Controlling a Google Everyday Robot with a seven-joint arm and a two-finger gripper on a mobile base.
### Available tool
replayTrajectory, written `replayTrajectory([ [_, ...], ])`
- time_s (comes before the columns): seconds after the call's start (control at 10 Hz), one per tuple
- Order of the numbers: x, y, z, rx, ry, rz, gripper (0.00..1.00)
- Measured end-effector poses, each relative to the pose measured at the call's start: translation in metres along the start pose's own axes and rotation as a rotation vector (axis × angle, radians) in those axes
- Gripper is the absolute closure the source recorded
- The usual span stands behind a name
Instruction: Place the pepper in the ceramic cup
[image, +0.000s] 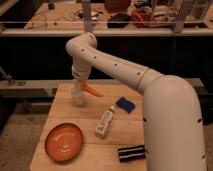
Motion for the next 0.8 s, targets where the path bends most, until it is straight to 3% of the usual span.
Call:
replayTrajectory([
  [0.4,-0.01,-0.009,0.008,-0.024,-0.127,0.055,1.0],
  [0.8,-0.029,-0.021,0.018,-0.049,-0.325,-0.011,1.0],
])
